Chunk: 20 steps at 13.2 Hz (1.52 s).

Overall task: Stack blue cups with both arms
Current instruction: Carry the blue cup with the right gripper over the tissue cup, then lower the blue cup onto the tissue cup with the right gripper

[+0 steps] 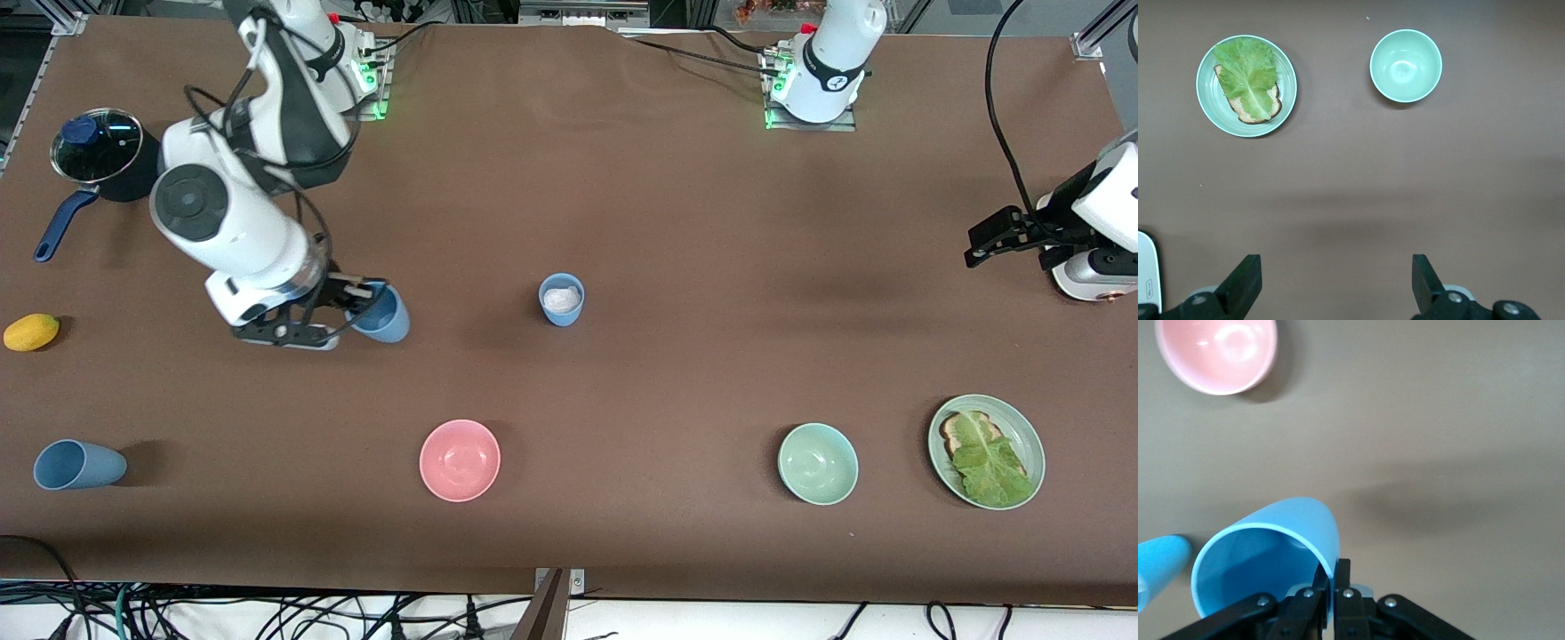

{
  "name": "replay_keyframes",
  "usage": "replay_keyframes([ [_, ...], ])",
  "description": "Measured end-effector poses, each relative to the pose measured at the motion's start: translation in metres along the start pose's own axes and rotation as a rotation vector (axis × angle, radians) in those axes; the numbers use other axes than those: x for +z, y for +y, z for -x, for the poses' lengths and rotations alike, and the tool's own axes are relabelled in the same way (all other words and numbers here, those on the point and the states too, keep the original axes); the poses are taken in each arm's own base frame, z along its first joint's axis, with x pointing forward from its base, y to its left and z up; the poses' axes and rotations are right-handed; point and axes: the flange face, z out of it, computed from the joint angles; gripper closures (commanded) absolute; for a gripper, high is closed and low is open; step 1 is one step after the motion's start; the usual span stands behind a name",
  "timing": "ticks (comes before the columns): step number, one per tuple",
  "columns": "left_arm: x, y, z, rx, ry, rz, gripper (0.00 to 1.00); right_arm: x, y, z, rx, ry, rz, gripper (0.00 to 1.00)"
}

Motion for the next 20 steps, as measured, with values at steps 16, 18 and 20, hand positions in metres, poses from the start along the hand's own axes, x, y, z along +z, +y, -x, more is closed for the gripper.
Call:
replay_keyframes([
  [16,-0.017,0.003,0.013,0.005,0.027,0.001,0.01,0.022,-0.213,0.105,0.148,0.021,0.029,1.0],
  [18,-0.02,0.003,0.014,0.005,0.031,0.001,0.01,0.027,-0.216,0.107,0.149,0.018,0.032,1.0],
  [20,-0.022,0.003,0.015,0.006,0.034,0.001,0.01,0.032,-0.22,0.107,0.147,0.014,0.033,1.0],
])
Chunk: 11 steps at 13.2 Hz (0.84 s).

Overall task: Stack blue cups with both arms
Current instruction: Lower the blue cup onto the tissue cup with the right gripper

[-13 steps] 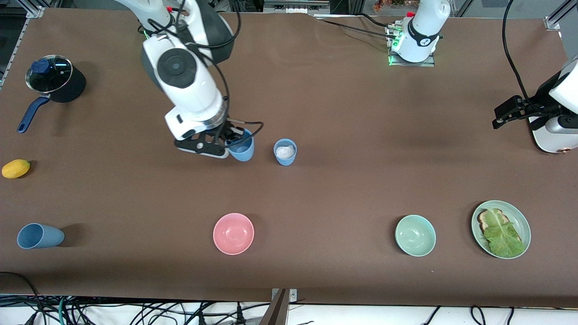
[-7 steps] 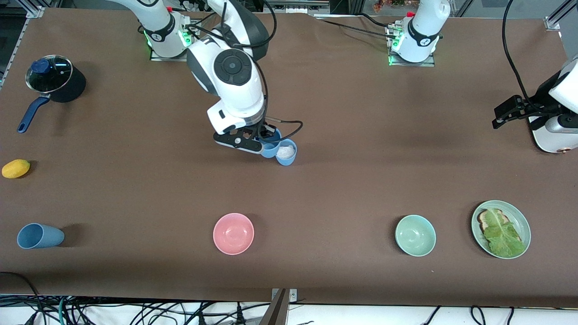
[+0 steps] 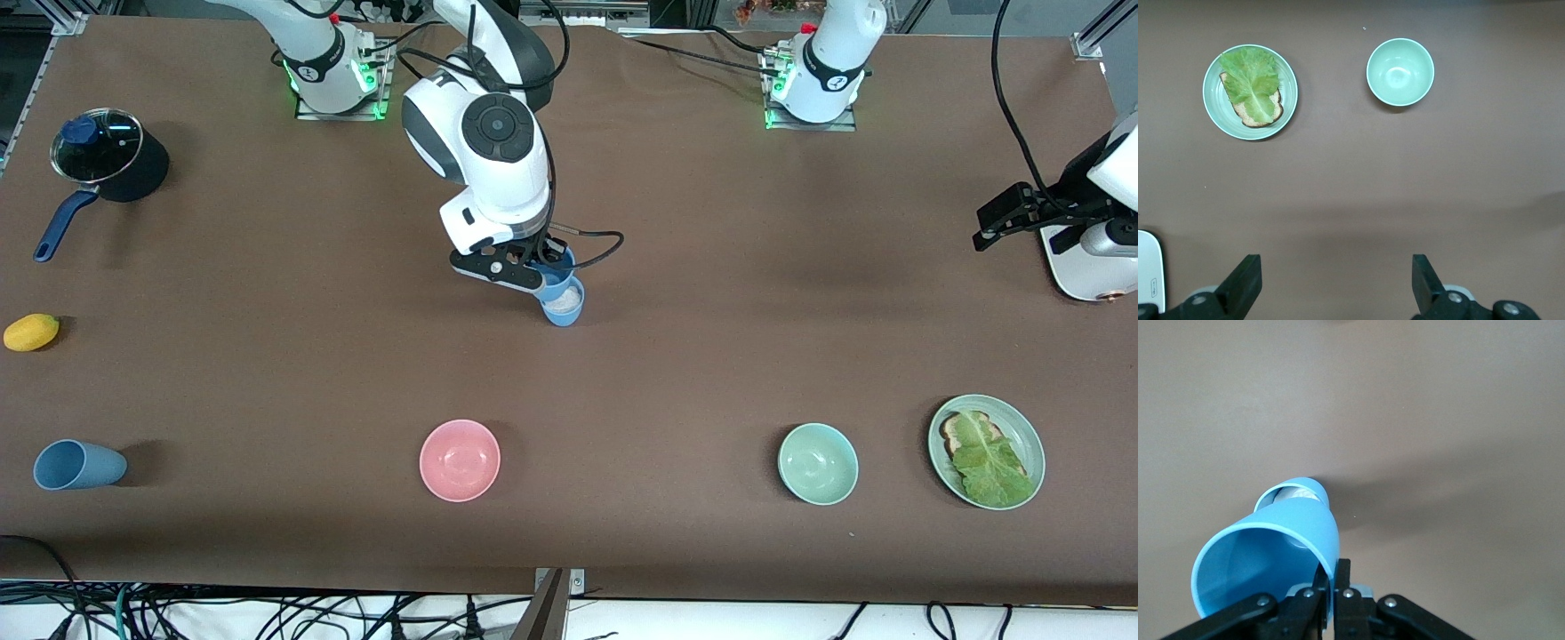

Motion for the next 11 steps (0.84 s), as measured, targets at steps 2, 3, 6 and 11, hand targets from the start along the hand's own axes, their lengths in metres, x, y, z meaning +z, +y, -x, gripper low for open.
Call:
replay_keyframes([
  [2,-0.002,0.001,0.0,0.001,0.0,0.0,0.01,0.006,-0.007,0.003,0.006,0.004,0.005,1.0],
  [3,-0.003,0.001,0.001,0.002,0.001,0.0,0.01,0.01,-0.011,0.003,0.004,0.01,0.009,1.0],
  [6,-0.005,0.005,0.001,0.006,-0.002,0.001,0.01,0.019,-0.015,0.002,0.004,0.01,0.018,1.0],
  [11,-0.013,0.013,0.001,-0.017,0.007,0.001,0.01,0.023,-0.017,0.0,0.005,0.01,0.014,1.0],
])
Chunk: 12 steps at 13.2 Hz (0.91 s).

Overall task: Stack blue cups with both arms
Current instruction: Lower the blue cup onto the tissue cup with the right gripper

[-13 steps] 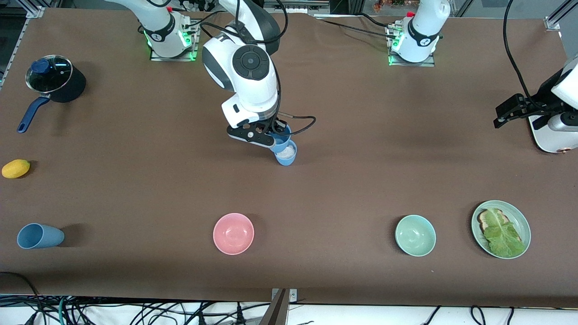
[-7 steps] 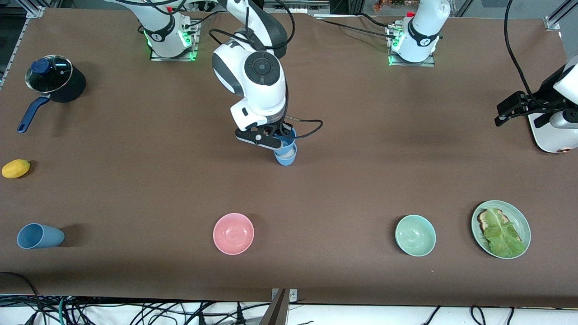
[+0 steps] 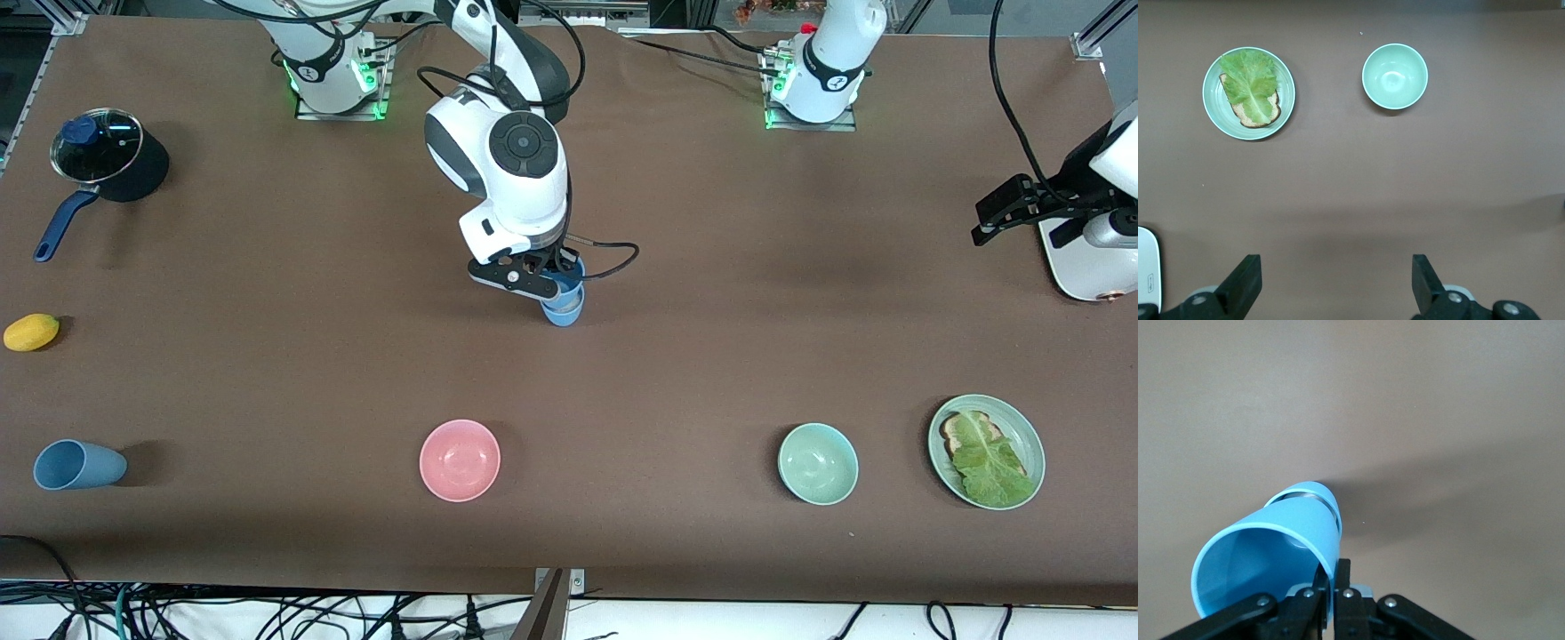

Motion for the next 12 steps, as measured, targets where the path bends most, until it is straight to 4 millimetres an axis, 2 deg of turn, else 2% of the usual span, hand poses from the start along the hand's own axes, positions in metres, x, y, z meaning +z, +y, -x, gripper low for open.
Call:
replay_keyframes([
  [4,0.0,0.013,0.0,0.019,-0.002,0.001,0.01,0.003,-0.004,-0.003,0.005,0.0,-0.006,1.0],
  [11,-0.007,0.013,0.001,0.02,0.003,0.001,0.01,0.014,-0.005,-0.004,0.005,-0.009,0.006,1.0],
  [12,-0.01,0.013,0.001,0.02,0.005,0.001,0.0,0.016,-0.005,-0.004,0.005,-0.011,0.007,0.68],
])
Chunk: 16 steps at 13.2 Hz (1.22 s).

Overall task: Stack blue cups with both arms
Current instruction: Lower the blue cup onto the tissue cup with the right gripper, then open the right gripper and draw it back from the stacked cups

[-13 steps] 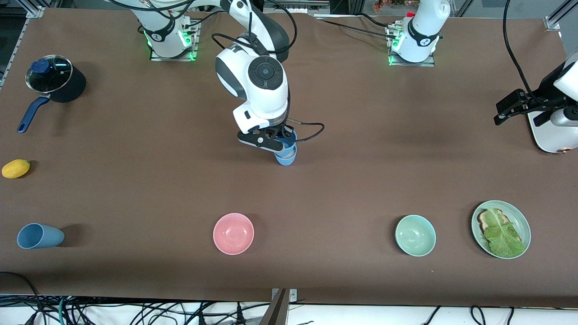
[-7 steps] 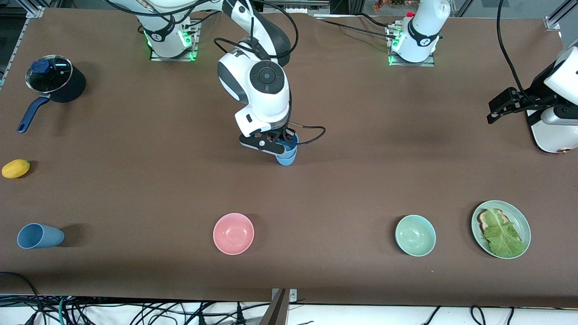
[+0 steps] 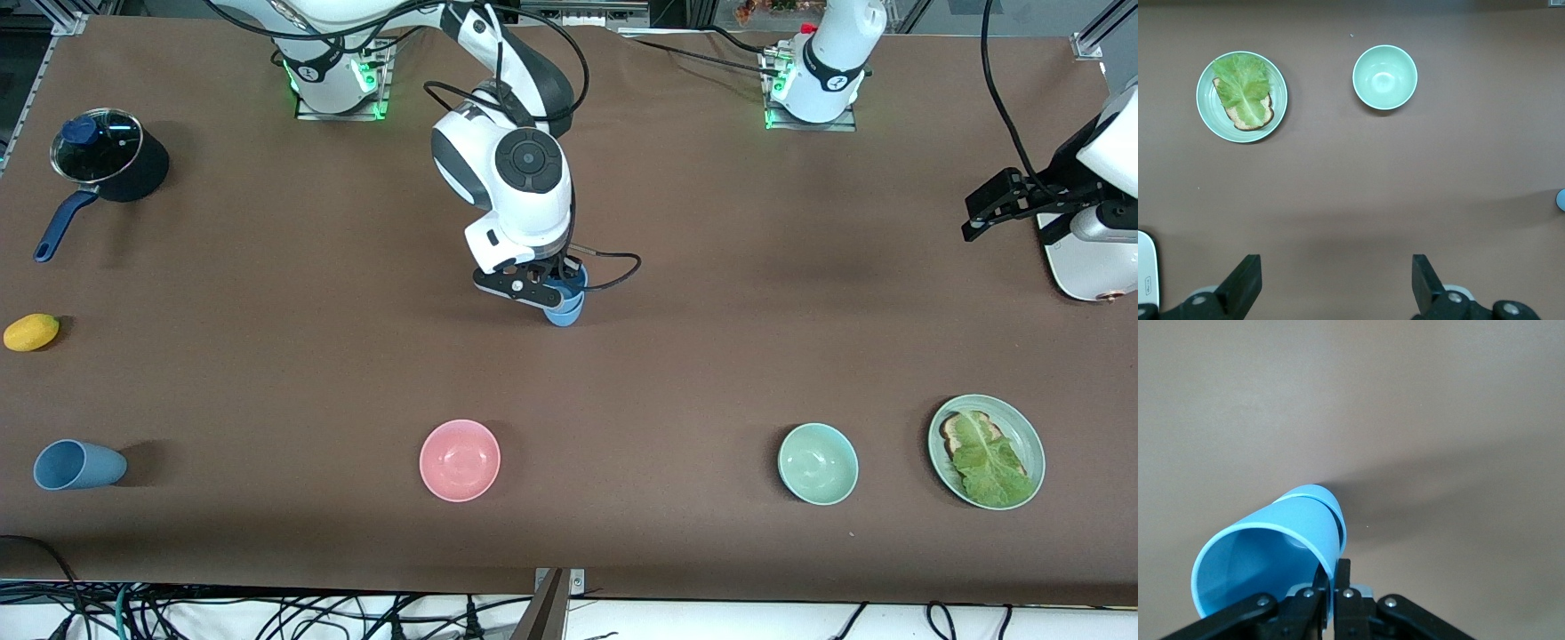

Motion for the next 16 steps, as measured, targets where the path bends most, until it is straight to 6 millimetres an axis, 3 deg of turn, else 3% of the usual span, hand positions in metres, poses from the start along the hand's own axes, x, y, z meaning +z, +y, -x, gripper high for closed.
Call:
replay_keyframes([
  [1,-0.001,0.0,0.0,0.0,0.002,0.0,0.0,0.0,0.0,0.0,0.0,0.0,0.0,0.42],
  [2,-0.002,0.0,0.0,0.0,0.003,0.0,0.0,-0.001,0.0,0.0,0.001,0.001,-0.002,0.1],
  [3,-0.002,0.0,0.0,0.0,0.003,0.0,0.0,-0.003,-0.001,-0.001,0.001,0.003,-0.005,0.0],
  [8,-0.002,-0.001,0.0,-0.002,0.003,0.0,0.0,-0.008,-0.002,-0.002,-0.001,0.01,-0.013,0.0],
  [10,-0.002,-0.001,0.0,-0.003,0.003,0.0,0.0,-0.019,0.004,-0.012,-0.018,0.021,-0.009,0.0],
  [13,-0.002,-0.001,0.0,-0.003,0.003,0.0,0.0,-0.047,0.038,-0.053,-0.082,0.014,0.022,0.0],
  [16,-0.002,-0.001,0.0,-0.004,0.003,0.0,0.0,-0.081,0.098,-0.106,-0.121,0.002,0.04,0.0],
])
